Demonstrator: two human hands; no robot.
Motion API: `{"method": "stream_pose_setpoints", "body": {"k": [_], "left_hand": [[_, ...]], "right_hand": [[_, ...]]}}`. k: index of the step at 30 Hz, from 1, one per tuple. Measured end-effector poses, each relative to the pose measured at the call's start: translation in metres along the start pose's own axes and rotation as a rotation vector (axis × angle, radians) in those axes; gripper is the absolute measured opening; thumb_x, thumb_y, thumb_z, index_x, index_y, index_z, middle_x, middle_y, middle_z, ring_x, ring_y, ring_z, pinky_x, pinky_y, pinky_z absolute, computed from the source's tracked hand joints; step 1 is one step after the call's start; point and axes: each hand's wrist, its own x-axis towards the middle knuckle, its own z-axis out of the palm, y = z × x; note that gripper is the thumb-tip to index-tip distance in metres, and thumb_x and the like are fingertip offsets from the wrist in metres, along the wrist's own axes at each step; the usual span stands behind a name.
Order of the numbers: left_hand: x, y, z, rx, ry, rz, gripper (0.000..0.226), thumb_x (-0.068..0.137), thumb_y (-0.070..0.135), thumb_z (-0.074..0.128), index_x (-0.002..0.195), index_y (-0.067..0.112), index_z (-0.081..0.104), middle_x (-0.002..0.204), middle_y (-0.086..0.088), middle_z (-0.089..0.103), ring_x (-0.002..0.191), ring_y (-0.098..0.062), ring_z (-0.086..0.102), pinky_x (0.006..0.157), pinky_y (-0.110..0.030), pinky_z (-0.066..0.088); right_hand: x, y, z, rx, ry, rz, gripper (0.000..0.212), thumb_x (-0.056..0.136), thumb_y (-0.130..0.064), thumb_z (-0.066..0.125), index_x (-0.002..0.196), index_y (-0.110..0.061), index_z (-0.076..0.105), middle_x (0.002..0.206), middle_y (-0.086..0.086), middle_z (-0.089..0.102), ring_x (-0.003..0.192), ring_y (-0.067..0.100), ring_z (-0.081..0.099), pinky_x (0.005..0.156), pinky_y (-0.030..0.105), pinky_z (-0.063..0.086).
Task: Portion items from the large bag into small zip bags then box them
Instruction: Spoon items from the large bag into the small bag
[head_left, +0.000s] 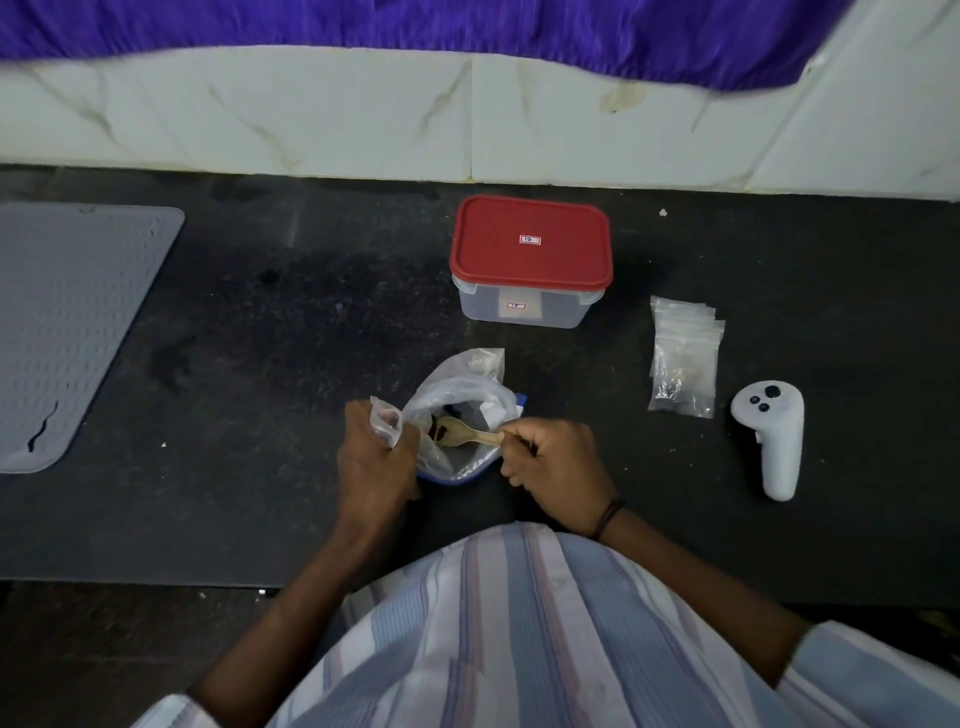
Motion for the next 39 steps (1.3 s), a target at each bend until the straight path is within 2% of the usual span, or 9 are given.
{"method": "stream_pose_setpoints", "body": {"k": [2,6,11,14,25,28,34,37,39], "left_hand": [[0.0,-0.001,0.0,0.005,-0.005,0.039,0.013,0.096,0.015,0.057,0.103,0.014,0.046,0.09,-0.004,0.061,0.08,-0.017,0.062,0.062,-0.029,0.052],[0.001,-0.006,-0.002,0.013,-0.028,0.038,0.012,0.096,0.014,0.056,0.1,0.017,0.045,0.086,-0.002,0.059,0.077,-0.014,0.06,0.06,-0.027,0.047],[0.002,-0.003,-0.004,0.052,-0.01,0.043,0.021,0.094,0.014,0.061,0.108,0.013,0.045,0.088,0.0,0.06,0.074,-0.008,0.06,0.049,-0.013,0.045],[0.003,0.0,-0.003,0.073,-0.007,0.033,0.03,0.092,0.014,0.063,0.114,0.014,0.043,0.092,0.001,0.059,0.077,-0.008,0.061,0.047,-0.013,0.045],[-0.001,0.005,-0.014,0.072,-0.099,0.024,0.051,0.079,0.03,0.079,0.112,0.027,0.04,0.1,0.011,0.056,0.09,-0.007,0.06,0.069,-0.027,0.051],[-0.006,0.01,-0.018,0.068,-0.04,0.107,0.049,0.079,0.035,0.079,0.109,0.027,0.042,0.097,0.012,0.056,0.088,-0.006,0.06,0.064,-0.02,0.047],[-0.018,0.021,-0.022,0.218,0.01,0.341,0.045,0.077,0.031,0.081,0.102,0.024,0.044,0.089,0.009,0.054,0.078,-0.004,0.056,0.062,-0.011,0.039],[-0.02,0.024,-0.015,0.308,-0.045,0.391,0.043,0.078,0.029,0.081,0.104,0.024,0.046,0.088,0.011,0.052,0.079,-0.005,0.055,0.066,-0.017,0.041],[-0.02,0.025,-0.01,0.325,-0.139,0.298,0.042,0.083,0.026,0.077,0.116,0.015,0.053,0.102,-0.001,0.058,0.093,-0.015,0.059,0.077,-0.022,0.043]], "right_hand": [[-0.001,0.002,0.002,0.092,0.004,0.082,0.02,0.094,-0.014,0.055,0.089,-0.016,0.074,0.064,-0.002,0.069,0.054,0.008,0.065,0.054,0.018,0.052],[-0.002,0.002,0.005,0.362,-0.026,0.236,0.023,0.096,-0.011,0.053,0.088,-0.022,0.071,0.067,0.006,0.07,0.057,0.017,0.065,0.053,0.025,0.053],[-0.004,0.0,0.006,0.602,-0.009,0.315,0.018,0.097,-0.009,0.052,0.096,-0.006,0.07,0.068,0.009,0.068,0.056,0.018,0.062,0.05,0.024,0.051],[-0.006,-0.001,0.004,0.622,0.014,0.314,0.017,0.097,-0.009,0.053,0.093,-0.005,0.069,0.065,0.009,0.067,0.054,0.019,0.061,0.048,0.024,0.05],[-0.022,-0.002,-0.027,0.664,0.185,0.35,0.017,0.095,-0.004,0.052,0.091,0.002,0.068,0.058,0.011,0.06,0.048,0.019,0.055,0.045,0.026,0.044],[-0.029,-0.008,-0.037,0.674,0.218,0.342,0.017,0.094,-0.002,0.052,0.09,0.005,0.067,0.056,0.012,0.058,0.046,0.019,0.053,0.044,0.027,0.042],[-0.041,-0.042,-0.059,0.692,0.216,0.259,0.02,0.094,-0.004,0.052,0.087,-0.003,0.07,0.056,0.011,0.059,0.048,0.022,0.054,0.044,0.027,0.044],[-0.041,-0.064,-0.067,0.715,0.181,0.202,0.023,0.094,-0.005,0.052,0.085,-0.008,0.072,0.057,0.01,0.06,0.048,0.022,0.055,0.044,0.026,0.045],[-0.039,-0.074,-0.068,0.704,0.14,0.176,0.022,0.094,-0.006,0.052,0.086,-0.008,0.072,0.058,0.01,0.061,0.049,0.022,0.056,0.044,0.027,0.046]]}}
